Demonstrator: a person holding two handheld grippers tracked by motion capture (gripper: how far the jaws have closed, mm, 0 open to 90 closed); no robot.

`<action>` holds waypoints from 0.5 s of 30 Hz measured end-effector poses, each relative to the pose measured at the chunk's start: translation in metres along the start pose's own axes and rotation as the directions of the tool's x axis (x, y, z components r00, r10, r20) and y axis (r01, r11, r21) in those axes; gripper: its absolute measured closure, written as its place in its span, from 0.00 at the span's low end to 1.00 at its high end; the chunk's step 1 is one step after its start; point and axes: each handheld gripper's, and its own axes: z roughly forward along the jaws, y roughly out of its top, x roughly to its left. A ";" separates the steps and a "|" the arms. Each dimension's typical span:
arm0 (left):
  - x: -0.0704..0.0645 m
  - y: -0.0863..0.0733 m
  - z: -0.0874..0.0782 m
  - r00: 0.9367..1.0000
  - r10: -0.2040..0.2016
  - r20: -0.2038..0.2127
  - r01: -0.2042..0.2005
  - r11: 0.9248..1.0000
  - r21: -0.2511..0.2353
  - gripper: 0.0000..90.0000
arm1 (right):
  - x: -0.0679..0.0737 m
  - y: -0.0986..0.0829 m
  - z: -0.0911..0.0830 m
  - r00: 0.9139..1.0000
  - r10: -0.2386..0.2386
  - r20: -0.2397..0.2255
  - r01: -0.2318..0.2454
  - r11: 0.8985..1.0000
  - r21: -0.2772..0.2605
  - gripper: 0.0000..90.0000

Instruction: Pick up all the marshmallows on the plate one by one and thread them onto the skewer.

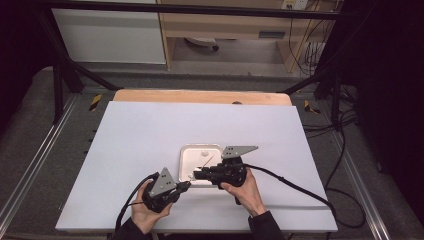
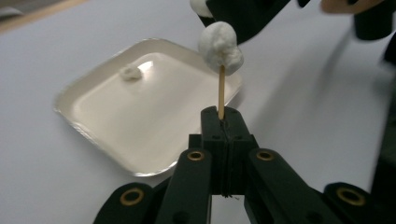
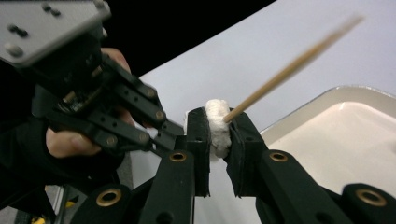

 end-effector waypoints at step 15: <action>0.013 -0.005 -0.002 0.998 -0.064 -0.010 0.064 0.998 0.007 0.99 | 0.002 0.010 -0.007 0.990 -0.051 0.130 0.058 0.997 -0.052 0.48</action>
